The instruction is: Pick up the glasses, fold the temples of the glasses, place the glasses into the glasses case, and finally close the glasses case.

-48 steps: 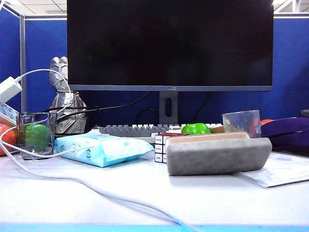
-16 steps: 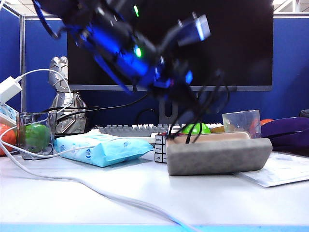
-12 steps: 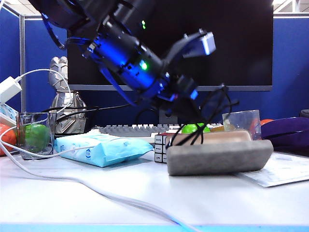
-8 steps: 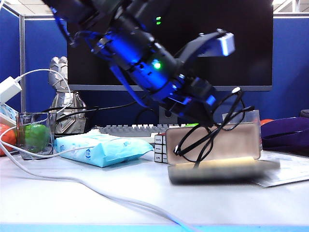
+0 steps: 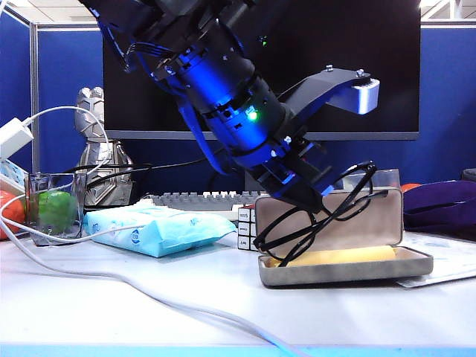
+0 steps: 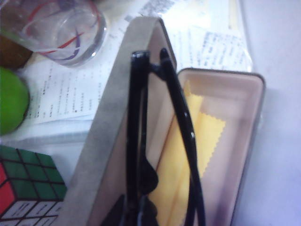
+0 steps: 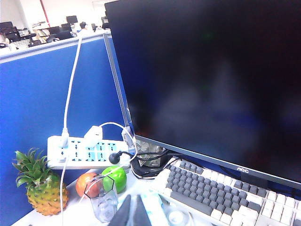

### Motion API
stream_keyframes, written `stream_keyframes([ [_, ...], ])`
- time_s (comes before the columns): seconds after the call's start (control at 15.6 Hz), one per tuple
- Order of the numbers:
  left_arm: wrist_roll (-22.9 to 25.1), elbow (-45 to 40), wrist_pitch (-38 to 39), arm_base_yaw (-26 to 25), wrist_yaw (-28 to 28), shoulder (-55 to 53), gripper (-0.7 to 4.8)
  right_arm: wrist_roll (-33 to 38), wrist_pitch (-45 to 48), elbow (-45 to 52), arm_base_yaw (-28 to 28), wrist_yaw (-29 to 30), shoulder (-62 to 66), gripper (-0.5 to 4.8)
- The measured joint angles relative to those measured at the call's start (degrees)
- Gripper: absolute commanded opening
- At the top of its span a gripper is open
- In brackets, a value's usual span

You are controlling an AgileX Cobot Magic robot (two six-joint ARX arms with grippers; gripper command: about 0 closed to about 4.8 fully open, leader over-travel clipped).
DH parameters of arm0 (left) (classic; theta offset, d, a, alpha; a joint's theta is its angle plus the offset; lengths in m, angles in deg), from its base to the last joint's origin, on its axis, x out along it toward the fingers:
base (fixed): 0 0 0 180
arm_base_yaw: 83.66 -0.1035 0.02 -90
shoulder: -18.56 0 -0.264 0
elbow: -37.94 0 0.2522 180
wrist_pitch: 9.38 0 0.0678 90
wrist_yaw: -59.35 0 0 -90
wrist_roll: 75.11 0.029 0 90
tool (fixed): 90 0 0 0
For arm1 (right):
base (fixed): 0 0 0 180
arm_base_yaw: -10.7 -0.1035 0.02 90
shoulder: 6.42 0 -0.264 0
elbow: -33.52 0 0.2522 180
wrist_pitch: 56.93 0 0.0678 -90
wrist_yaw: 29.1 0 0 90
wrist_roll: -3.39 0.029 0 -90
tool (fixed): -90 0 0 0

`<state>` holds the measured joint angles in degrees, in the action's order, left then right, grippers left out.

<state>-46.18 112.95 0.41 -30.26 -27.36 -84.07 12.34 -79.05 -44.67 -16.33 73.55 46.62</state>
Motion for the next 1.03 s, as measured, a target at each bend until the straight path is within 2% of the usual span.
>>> stream_keyframes([
  [0.13, 2.3, 0.0, 0.4, 0.8, 0.5, -0.1, -0.06, 0.0, 1.2, 0.0, 0.0, 0.0, 0.0, -0.05],
  [0.39, 7.1, 0.0, 0.3, 4.4, 6.4, -1.7, -0.06, 0.0, 1.6, 0.0, 0.0, 0.0, -0.4, -0.05],
  [0.84, 9.6, 0.4, -1.3, 6.5, 16.4, -4.5, -0.06, 0.0, 1.3, 0.0, 0.0, 0.0, -4.4, -0.05],
  [1.03, 10.3, 0.3, -0.9, 6.5, 18.1, -4.6, -0.06, 0.0, 0.2, 0.0, 0.0, 0.0, -5.1, -0.05],
])
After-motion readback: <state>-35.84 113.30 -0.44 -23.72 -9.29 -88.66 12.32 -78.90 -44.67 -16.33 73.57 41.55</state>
